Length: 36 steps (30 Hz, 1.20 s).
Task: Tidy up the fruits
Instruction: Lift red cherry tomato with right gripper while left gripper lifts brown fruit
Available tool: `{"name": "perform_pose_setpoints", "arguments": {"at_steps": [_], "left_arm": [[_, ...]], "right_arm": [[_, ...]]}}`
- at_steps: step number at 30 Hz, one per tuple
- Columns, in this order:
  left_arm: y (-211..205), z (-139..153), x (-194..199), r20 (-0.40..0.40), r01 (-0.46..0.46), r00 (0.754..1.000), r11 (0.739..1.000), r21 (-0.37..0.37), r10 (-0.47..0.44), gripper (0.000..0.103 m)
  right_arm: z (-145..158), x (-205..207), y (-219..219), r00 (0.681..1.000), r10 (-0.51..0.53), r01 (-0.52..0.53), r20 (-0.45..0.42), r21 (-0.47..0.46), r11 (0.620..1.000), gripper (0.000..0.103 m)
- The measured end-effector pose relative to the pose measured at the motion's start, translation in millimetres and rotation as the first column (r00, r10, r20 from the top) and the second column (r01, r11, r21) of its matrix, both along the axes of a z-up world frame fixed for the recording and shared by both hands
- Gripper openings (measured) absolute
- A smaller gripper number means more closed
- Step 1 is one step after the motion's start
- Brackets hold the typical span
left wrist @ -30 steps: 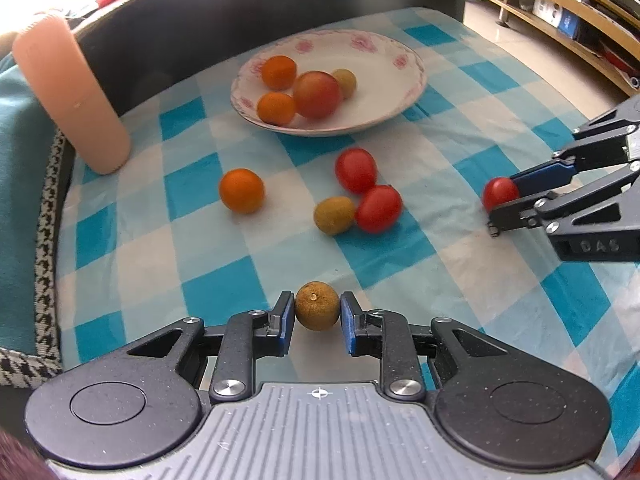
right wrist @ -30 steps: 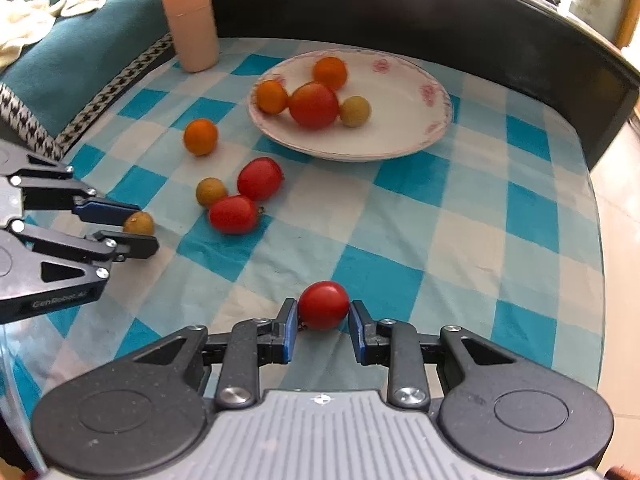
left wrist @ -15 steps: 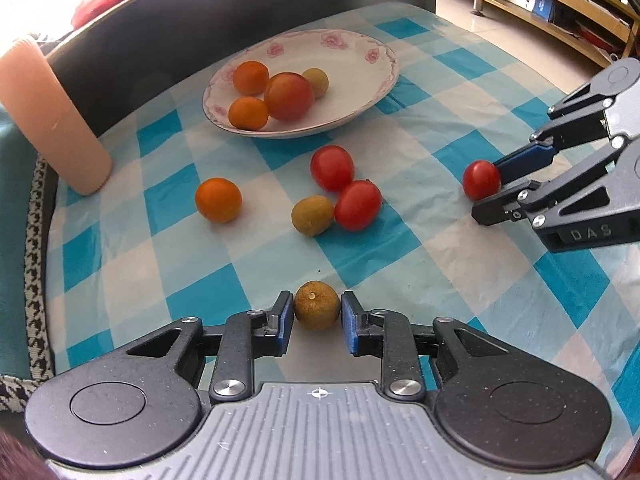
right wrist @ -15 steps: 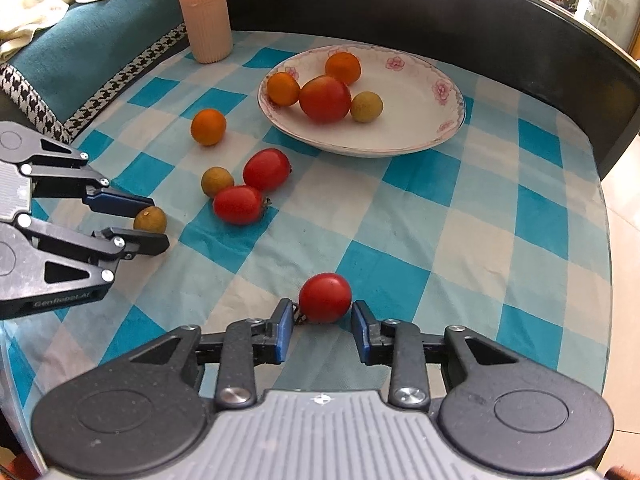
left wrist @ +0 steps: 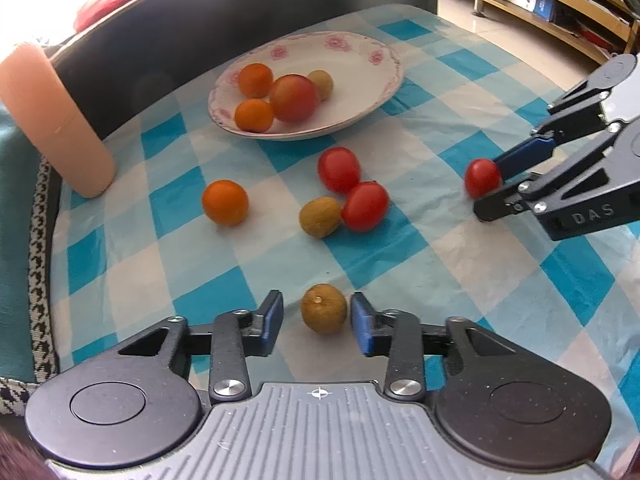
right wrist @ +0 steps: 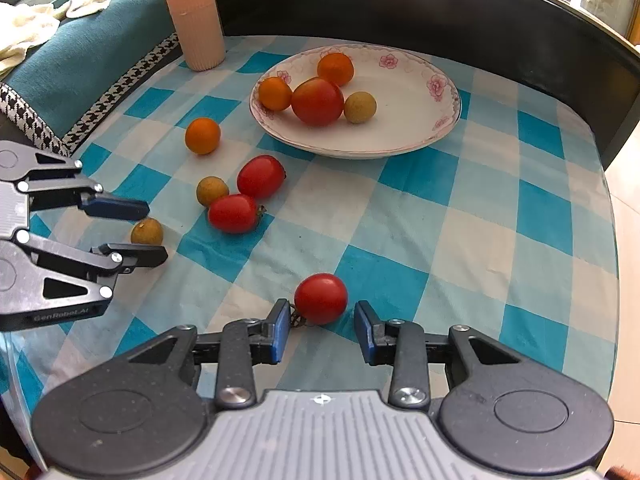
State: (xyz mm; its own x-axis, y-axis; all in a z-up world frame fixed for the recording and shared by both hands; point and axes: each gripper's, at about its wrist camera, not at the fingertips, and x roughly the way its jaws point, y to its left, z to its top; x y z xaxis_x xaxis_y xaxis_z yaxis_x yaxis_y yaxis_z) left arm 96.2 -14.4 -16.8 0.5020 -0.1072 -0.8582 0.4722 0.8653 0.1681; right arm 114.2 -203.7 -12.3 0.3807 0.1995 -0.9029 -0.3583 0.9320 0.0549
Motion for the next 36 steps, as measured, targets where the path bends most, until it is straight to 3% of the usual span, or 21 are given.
{"name": "perform_pose_setpoints", "arguments": {"at_steps": [6,14,21,28,32,36], "left_arm": [[-2,0,0,-0.017,-0.007,1.0,1.0,-0.011,0.006,0.033],[-2,3,3,-0.047,-0.047,0.998,0.998,-0.029,0.046,0.032],[-10,17,7,-0.018,-0.048,0.999,0.999,-0.025,0.048,0.032],[-15,17,10,-0.021,-0.044,0.999,0.999,-0.024,0.044,0.032],[-14,14,9,-0.037,-0.032,0.999,0.999,-0.018,0.031,0.032],[-14,12,9,-0.047,-0.024,0.999,0.999,-0.023,0.023,0.032]], "right_arm": [[0,0,3,1.0,-0.007,0.007,0.009,-0.022,1.0,0.046],[4,2,6,1.0,-0.007,0.008,0.021,-0.025,1.0,0.044],[16,4,8,0.998,-0.004,0.006,0.061,-0.028,1.0,0.033],[10,4,-1,1.0,-0.009,0.008,0.026,0.011,1.0,0.033],[10,4,0,0.999,0.017,-0.018,0.029,0.034,0.999,0.039],[5,9,6,0.999,0.024,-0.025,0.041,0.011,1.0,0.054]]}}
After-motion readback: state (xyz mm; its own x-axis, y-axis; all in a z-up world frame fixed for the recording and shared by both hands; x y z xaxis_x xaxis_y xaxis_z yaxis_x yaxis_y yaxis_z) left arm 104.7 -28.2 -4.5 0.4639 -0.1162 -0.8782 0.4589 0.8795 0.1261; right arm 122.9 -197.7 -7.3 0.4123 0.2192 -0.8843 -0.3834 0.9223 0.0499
